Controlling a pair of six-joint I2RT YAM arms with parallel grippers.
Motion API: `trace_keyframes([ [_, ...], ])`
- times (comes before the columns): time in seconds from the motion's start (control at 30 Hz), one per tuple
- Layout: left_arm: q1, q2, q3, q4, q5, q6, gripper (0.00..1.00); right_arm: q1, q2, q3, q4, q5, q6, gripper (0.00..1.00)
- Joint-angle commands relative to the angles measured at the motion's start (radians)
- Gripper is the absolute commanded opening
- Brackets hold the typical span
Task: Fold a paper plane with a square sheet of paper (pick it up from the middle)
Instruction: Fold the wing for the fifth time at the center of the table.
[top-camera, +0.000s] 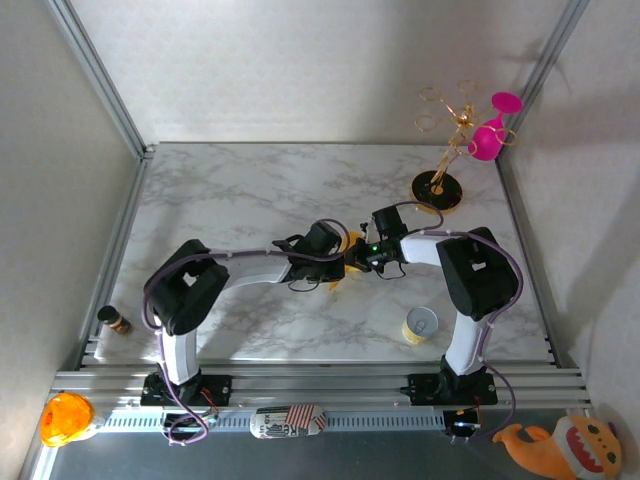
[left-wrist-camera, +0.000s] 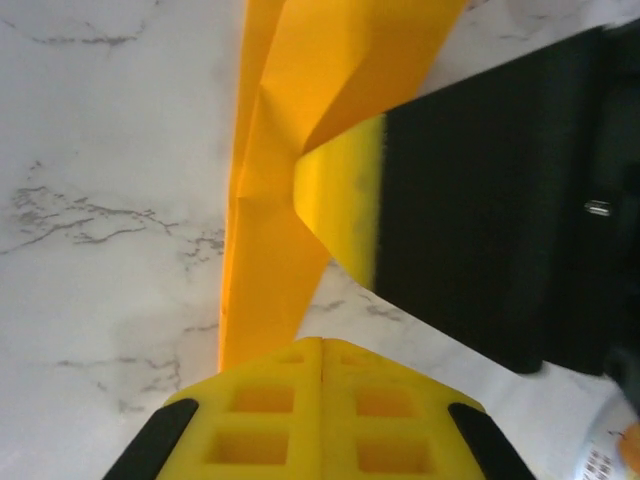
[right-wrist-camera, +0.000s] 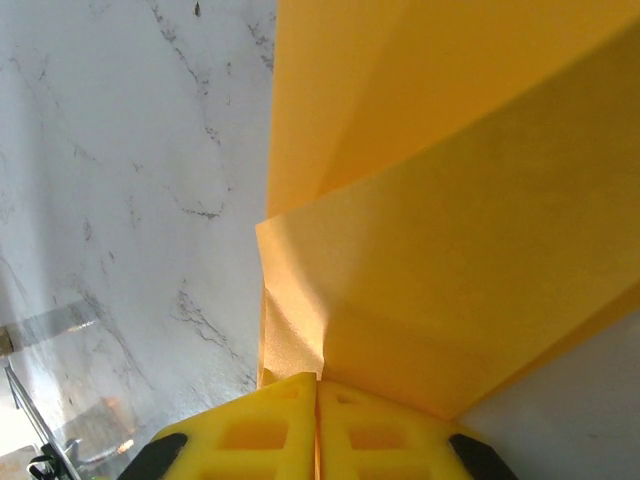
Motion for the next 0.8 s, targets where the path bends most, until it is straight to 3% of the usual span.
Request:
trace_keyframes([
  [0.0, 0.007, 0.03, 0.02, -0.008, -0.041, -0.012, 0.0, 0.003, 0.076, -0.052, -0.068, 0.111, -0.015, 0.1],
  [0.37, 0.008, 0.045, -0.047, -0.027, -0.032, 0.002, 0.0, 0.02, 0.008, -0.039, -0.048, 0.059, -0.009, 0.1],
  [0.77, 0.001, 0.043, -0.097, -0.073, -0.023, 0.057, 0.0, -0.038, -0.01, 0.112, -0.06, 0.088, -0.075, 0.11],
])
